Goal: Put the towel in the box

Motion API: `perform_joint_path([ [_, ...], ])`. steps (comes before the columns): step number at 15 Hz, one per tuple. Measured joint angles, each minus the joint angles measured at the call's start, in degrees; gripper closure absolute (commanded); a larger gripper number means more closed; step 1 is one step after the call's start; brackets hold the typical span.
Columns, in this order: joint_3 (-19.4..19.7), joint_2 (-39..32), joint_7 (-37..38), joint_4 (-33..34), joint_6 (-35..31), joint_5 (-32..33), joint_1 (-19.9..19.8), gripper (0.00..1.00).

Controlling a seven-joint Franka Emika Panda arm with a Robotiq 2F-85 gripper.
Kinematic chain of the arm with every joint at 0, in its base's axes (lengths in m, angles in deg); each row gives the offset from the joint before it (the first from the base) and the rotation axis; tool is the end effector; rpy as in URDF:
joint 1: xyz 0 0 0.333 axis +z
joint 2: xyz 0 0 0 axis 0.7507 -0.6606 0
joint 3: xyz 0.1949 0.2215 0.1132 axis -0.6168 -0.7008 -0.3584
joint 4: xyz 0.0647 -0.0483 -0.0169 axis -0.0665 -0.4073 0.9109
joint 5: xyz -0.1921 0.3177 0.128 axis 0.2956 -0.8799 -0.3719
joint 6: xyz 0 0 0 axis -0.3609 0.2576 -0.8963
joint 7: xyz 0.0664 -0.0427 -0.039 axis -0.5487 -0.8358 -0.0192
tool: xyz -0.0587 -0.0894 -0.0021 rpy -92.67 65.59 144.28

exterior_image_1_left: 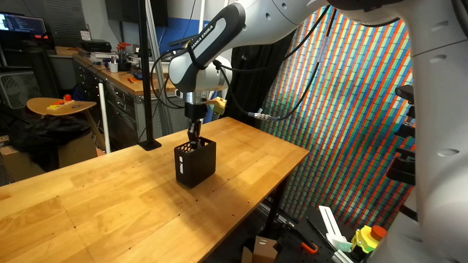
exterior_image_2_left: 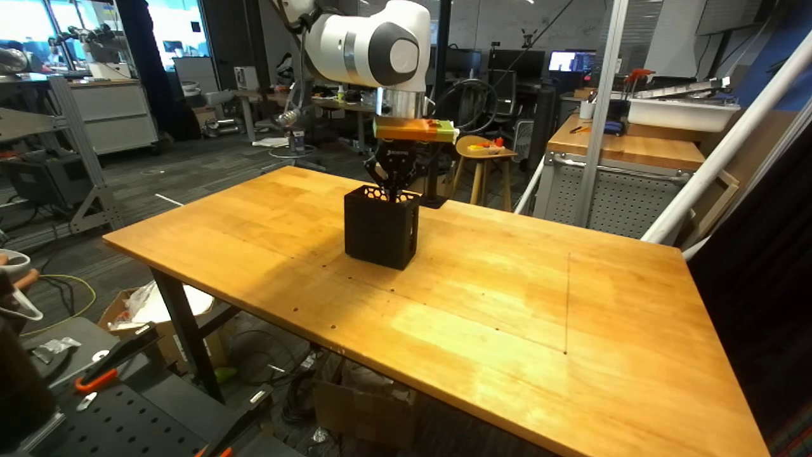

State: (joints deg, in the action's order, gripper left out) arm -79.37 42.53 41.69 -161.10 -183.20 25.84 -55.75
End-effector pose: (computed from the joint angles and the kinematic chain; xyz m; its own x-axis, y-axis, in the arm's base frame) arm 0.6336 -0.0573 0.2706 0.7549 0.6553 -0.0269 0.6532 -0.7549 -0.0577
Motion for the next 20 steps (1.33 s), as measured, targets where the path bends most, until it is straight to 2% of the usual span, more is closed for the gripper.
perform_joint_path([
  [15,-0.18,-2.02,0.28,1.29,0.12,-0.53,-0.19,0.99],
  [20,-0.31,-1.26,3.22,0.17,-0.29,-0.53,-0.17,0.99],
])
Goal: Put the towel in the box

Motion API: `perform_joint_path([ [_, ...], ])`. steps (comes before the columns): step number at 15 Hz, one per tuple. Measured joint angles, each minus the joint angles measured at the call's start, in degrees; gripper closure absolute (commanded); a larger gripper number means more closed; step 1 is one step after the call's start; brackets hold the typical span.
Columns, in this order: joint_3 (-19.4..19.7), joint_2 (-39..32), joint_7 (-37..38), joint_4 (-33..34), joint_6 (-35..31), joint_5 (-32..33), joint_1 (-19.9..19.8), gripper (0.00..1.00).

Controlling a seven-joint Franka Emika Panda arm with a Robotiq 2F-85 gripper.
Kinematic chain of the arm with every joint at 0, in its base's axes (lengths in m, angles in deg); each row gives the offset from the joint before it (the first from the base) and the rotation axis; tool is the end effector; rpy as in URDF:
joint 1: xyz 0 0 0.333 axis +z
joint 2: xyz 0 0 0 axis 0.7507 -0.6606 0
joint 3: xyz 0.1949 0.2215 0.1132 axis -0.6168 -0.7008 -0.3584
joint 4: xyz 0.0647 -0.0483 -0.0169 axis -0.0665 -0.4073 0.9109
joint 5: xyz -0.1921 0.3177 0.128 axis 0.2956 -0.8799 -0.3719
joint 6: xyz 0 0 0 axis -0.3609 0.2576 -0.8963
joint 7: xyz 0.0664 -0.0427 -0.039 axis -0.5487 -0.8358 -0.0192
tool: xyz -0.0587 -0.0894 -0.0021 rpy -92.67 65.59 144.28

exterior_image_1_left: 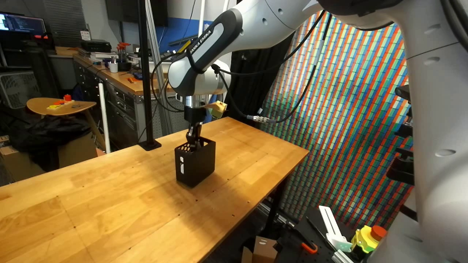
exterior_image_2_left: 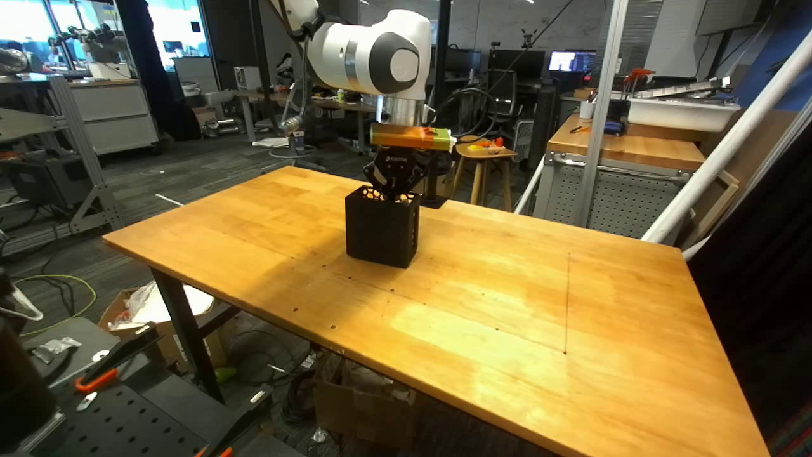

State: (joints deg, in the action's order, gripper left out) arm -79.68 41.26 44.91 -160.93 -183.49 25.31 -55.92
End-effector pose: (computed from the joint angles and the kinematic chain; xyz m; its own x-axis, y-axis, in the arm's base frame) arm 0.6338 -0.0557 0.2583 0.7928 0.6085 -0.0337 0.6053 -0.7926 -0.0730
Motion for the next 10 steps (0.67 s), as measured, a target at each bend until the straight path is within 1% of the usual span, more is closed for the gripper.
perform_joint_path([
  [6,-0.21,4.69,3.06,-4.53,-3.74,0.33,0.6,0.99],
  [10,-0.11,8.59,4.48,-7.0,-5.95,2.63,0.78,0.99],
])
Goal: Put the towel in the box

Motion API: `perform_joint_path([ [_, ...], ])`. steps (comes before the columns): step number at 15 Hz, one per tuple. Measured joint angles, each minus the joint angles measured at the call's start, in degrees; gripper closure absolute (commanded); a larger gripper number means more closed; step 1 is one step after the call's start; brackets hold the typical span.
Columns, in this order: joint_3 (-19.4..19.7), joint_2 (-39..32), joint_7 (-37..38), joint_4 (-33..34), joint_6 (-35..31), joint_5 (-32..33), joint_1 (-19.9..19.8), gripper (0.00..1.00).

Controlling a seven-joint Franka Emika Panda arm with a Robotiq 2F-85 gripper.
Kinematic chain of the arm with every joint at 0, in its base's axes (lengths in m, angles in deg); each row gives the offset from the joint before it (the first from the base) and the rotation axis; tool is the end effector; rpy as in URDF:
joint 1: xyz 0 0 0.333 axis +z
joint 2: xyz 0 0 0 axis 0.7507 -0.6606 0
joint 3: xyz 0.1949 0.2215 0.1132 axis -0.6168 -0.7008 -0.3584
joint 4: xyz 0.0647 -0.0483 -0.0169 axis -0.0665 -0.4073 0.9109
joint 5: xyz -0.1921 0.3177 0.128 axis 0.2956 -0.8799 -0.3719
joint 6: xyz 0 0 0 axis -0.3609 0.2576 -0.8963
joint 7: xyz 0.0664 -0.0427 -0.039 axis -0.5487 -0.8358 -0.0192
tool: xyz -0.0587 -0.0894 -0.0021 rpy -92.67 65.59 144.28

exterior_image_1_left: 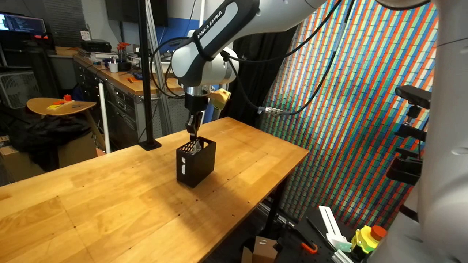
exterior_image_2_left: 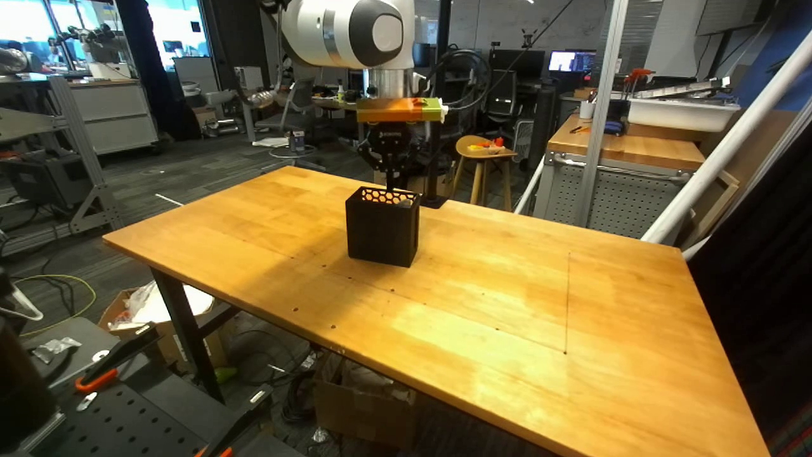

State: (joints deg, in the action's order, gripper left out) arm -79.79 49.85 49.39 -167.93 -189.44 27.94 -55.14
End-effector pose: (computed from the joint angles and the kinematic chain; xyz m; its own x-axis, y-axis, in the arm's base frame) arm 0.6157 -0.0449 0.3092 0.8110 0.5837 0.0391 0.5823 -0.8119 0.0426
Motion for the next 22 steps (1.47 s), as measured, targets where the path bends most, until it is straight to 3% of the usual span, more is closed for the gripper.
perform_joint_path([
  [10,1.02,0.37,9.33,-1.79,-2.05,8.87,1.24,0.99],
  [22,2.62,-3.95,13.62,2.09,-2.05,10.54,1.23,0.99],
])
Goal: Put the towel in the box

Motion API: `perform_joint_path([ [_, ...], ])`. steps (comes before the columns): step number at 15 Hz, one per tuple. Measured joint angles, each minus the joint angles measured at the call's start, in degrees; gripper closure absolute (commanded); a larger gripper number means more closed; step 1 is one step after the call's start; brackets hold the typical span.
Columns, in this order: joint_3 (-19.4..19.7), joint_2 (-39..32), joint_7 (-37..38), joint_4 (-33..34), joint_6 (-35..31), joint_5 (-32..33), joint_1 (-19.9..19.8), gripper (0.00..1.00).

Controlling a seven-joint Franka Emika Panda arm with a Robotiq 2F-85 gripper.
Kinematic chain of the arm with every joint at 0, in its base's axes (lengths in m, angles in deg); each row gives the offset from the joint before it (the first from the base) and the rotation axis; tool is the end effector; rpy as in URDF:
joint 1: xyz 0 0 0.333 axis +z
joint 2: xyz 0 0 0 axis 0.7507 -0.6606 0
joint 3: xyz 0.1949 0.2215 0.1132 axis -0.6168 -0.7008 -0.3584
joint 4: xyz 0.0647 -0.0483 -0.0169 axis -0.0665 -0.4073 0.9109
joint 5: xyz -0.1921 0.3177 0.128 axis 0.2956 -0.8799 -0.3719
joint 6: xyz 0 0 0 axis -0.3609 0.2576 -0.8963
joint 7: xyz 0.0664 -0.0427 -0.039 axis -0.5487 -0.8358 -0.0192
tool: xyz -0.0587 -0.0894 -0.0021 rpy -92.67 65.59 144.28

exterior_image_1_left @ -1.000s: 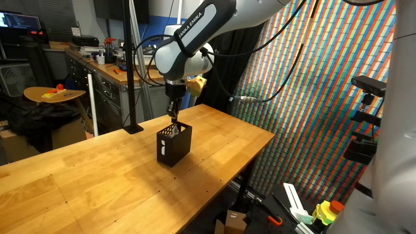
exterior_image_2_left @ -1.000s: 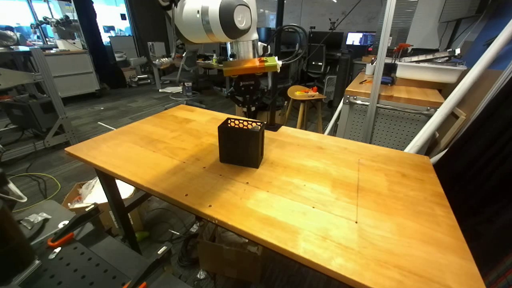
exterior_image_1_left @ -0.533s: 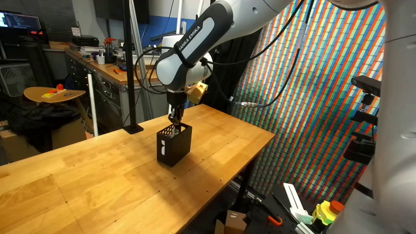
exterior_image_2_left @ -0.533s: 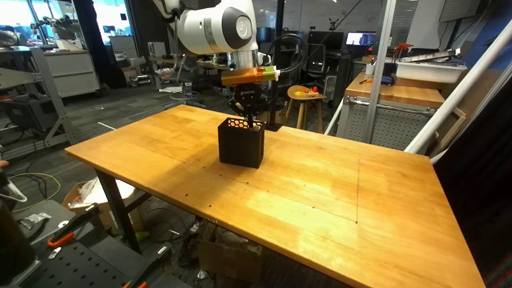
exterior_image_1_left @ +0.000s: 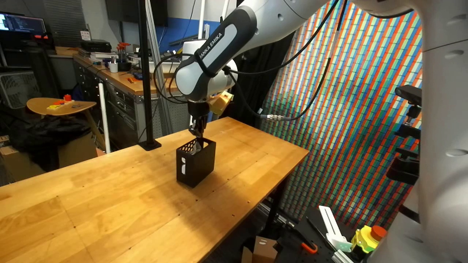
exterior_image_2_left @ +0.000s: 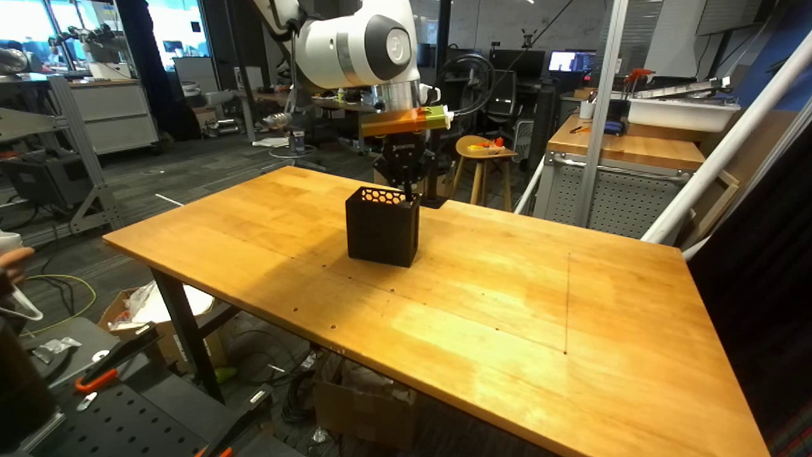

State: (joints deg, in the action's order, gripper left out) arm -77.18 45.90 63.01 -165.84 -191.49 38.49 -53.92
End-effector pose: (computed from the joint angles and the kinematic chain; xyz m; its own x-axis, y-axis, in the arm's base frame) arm 0.6266 -0.0612 0.2854 0.8802 0.4741 -0.0226 0.4713 -0.8671 0.1612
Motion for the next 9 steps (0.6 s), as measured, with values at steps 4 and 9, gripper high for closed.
perform_joint_path([
  [4,0.0,-1.13,0.22,1.73,0.0,0.0,0.03,0.99],
  [9,0.0,-2.61,0.55,2.3,0.0,-0.01,-0.04,0.99],
])
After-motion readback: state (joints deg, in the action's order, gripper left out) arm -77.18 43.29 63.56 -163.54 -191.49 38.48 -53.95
